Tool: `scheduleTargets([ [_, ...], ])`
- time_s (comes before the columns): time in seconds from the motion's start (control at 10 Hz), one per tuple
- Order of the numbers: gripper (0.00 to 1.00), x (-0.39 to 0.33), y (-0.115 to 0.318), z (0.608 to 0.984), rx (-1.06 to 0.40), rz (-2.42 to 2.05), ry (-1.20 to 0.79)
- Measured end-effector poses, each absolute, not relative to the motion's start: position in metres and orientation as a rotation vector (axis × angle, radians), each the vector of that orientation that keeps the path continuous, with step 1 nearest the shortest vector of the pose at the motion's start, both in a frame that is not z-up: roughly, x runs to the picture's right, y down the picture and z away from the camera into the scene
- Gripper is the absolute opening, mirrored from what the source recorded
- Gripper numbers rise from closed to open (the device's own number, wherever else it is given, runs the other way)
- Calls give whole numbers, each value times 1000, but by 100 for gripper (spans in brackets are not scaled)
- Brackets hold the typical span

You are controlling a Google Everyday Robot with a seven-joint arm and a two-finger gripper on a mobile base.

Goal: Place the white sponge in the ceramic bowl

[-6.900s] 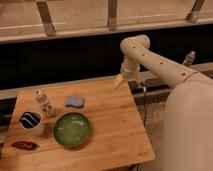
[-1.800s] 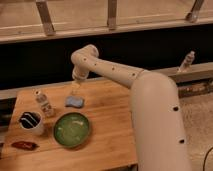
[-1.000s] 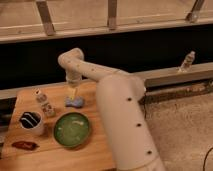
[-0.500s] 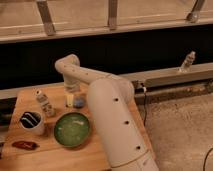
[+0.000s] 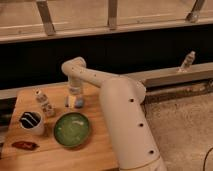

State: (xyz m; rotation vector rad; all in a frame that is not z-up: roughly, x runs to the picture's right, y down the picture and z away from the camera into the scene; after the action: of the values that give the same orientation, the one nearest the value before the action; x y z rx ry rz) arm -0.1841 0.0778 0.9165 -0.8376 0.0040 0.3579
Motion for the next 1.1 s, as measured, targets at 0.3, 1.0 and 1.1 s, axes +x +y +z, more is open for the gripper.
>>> scheduleTargets([
  [0.3, 80, -185, 81, 917, -826, 396, -60],
  [1.0, 78, -201, 78, 932, -792, 399, -132],
  [1.1, 72, -200, 78, 935, -787, 397, -135],
])
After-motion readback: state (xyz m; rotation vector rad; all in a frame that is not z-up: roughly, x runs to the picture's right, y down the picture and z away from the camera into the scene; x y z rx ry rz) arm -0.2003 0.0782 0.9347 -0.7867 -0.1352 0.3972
